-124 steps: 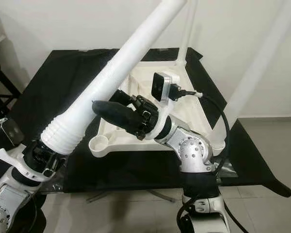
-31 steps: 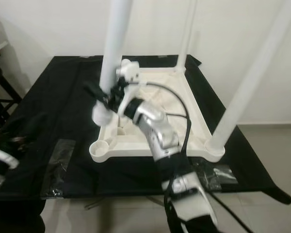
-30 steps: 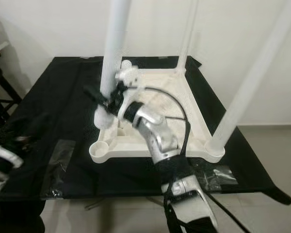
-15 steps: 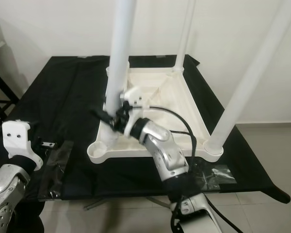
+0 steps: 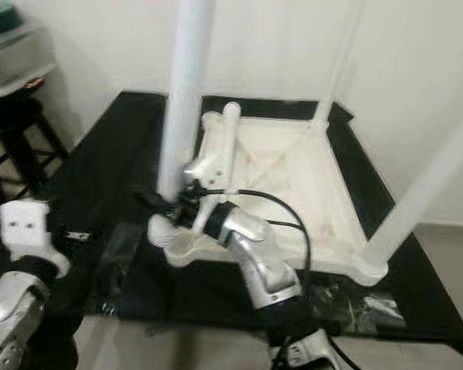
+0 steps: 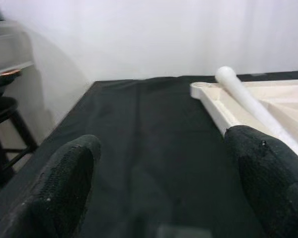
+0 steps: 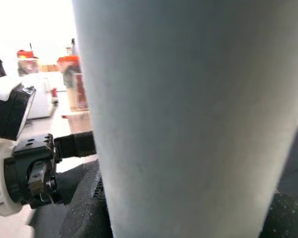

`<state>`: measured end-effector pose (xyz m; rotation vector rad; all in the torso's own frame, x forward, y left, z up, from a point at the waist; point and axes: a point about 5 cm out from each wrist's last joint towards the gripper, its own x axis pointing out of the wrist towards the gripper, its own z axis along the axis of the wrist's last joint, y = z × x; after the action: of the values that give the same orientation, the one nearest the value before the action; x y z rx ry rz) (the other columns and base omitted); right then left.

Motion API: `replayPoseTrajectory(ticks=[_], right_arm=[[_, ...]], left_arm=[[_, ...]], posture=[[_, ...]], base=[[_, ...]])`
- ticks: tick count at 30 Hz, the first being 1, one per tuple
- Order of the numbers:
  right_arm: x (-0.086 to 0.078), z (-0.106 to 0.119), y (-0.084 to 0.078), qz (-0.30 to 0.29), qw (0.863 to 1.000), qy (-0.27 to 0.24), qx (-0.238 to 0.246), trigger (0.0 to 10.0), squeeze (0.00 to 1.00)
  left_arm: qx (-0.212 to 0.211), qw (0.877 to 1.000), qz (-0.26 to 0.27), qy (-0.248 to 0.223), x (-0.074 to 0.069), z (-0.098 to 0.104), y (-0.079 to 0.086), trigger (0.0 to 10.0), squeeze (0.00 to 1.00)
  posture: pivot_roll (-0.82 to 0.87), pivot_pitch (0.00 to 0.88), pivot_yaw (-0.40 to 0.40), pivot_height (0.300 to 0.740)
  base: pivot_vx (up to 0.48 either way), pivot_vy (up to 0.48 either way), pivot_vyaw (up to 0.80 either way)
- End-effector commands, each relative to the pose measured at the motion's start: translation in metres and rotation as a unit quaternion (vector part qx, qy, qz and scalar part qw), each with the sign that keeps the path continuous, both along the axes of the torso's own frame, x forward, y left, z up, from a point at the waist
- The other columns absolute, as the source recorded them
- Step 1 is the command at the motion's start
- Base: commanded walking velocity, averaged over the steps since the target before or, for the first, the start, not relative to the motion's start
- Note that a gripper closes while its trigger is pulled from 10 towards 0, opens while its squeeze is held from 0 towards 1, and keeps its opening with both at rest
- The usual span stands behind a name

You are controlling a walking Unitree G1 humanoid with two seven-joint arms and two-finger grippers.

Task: Building children table

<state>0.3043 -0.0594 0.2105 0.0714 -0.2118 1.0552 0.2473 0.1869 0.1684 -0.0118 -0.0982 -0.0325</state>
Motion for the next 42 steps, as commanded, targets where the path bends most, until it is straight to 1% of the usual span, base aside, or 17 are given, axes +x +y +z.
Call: replayPoseTrajectory(ticks=[1, 8, 15, 16, 19, 20, 21, 23, 27, 31, 33, 34, 36, 38, 39, 41, 42], right_arm=[[-0.001, -0.002, -0.004, 0.008, 1.000, 0.011, 0.004, 10.0, 0.00], [-0.012, -0.002, -0.003, 0.061, 0.998, 0.014, -0.003, 10.0, 0.00], [-0.013, -0.004, -0.002, 0.068, 0.998, 0.015, -0.009, 10.0, 0.00], [-0.011, -0.004, -0.002, 0.061, 0.998, 0.017, -0.008, 10.0, 0.00], [-0.010, -0.004, -0.002, 0.060, 0.998, 0.017, -0.008, 10.0, 0.00], [-0.004, -0.005, -0.003, 0.052, 0.998, 0.020, -0.010, 10.0, 0.00], [-0.004, -0.005, -0.003, 0.052, 0.998, 0.020, -0.010, 10.0, 0.00], [0.004, -0.004, -0.004, 0.044, 0.999, 0.020, -0.011, 10.0, 0.00], [0.007, -0.001, -0.005, 0.046, 0.999, 0.019, -0.010, 10.0, 0.00], [0.008, 0.000, -0.009, 0.089, 0.995, 0.007, -0.039, 10.0, 0.00], [0.007, -0.001, -0.009, 0.098, 0.994, 0.005, -0.046, 10.0, 0.00], [0.008, -0.002, -0.011, 0.112, 0.992, 0.004, -0.061, 10.0, 0.00], [0.009, -0.002, -0.012, 0.122, 0.990, 0.004, -0.071, 10.0, 0.00], [0.012, -0.002, -0.016, 0.133, 0.988, 0.003, -0.082, 10.0, 0.00], [0.017, 0.000, -0.020, 0.142, 0.986, 0.003, -0.089, 10.0, 0.00], [0.017, 0.000, -0.020, 0.142, 0.986, 0.003, -0.089, 10.0, 0.00], [0.023, 0.006, -0.024, 0.154, 0.983, 0.002, -0.095, 10.0, 0.00]], left_arm=[[0.002, 1.000, 0.001, 0.009, 0.001, -0.004, -0.002, 10.0, 0.00], [0.005, 1.000, 0.010, 0.012, 0.000, -0.008, -0.002, 10.0, 0.00], [0.014, 1.000, 0.011, 0.015, 0.000, -0.010, -0.003, 10.0, 0.00], [0.028, 0.999, 0.012, 0.020, 0.001, -0.010, -0.003, 10.0, 0.00], [0.032, 0.999, 0.012, 0.022, 0.001, -0.010, -0.003, 10.0, 0.00], [0.029, 0.999, 0.016, 0.022, 0.002, -0.010, -0.002, 10.0, 0.00], [0.029, 0.999, 0.016, 0.022, 0.002, -0.010, -0.002, 10.0, 0.00], [0.034, 0.999, 0.023, 0.014, 0.001, -0.007, -0.001, 10.0, 0.00], [0.046, 0.999, 0.026, 0.011, 0.001, -0.006, -0.001, 10.0, 0.00], [0.041, 0.999, 0.016, 0.001, -0.001, -0.003, -0.004, 10.0, 0.00], [0.042, 0.999, 0.015, -0.001, -0.001, -0.002, -0.004, 10.0, 0.00], [0.052, 0.998, 0.019, -0.004, -0.002, 0.000, -0.004, 10.0, 0.00], [0.058, 0.998, 0.021, -0.006, -0.002, 0.001, -0.004, 10.0, 0.00], [0.064, 0.998, 0.023, -0.011, -0.002, 0.004, -0.004, 10.0, 0.00], [0.071, 0.997, 0.024, -0.015, -0.003, 0.007, -0.004, 10.0, 0.00], [0.071, 0.997, 0.024, -0.015, -0.003, 0.007, -0.004, 10.0, 0.00], [0.073, 0.997, 0.027, -0.020, -0.006, 0.010, -0.003, 10.0, 0.00]], posture=[[-0.01, 0.070, 0.020, 0.740], [0.00, 0.065, 0.020, 0.740], [0.00, 0.070, 0.022, 0.740], [0.00, 0.073, 0.022, 0.740], [0.00, 0.073, 0.022, 0.740], [0.00, 0.088, 0.025, 0.740], [0.00, 0.088, 0.025, 0.740], [0.01, 0.094, 0.023, 0.740], [0.01, 0.102, 0.021, 0.740], [0.01, 0.122, 0.018, 0.740], [0.01, 0.122, 0.018, 0.740], [0.01, 0.134, 0.015, 0.740], [0.01, 0.138, 0.014, 0.740], [0.01, 0.149, 0.011, 0.740], [0.01, 0.168, 0.005, 0.740], [0.01, 0.168, 0.005, 0.740], [0.01, 0.199, 0.000, 0.740]], base=[[0.000, 0.000, 0.00], [0.000, 0.000, 0.00], [0.000, 0.000, 0.00], [0.000, 0.000, 0.00], [0.000, 0.000, 0.00], [0.000, 0.311, 0.00], [0.000, 0.311, 0.00], [0.000, 0.156, 0.00], [0.000, 0.000, 0.00], [0.000, 0.000, 0.00], [0.000, 0.000, 0.00], [0.000, 0.000, 0.00], [0.000, 0.000, 0.00], [0.000, 0.000, 0.00], [0.000, 0.000, 0.00], [0.000, 0.000, 0.00], [0.000, 0.000, 0.00]])
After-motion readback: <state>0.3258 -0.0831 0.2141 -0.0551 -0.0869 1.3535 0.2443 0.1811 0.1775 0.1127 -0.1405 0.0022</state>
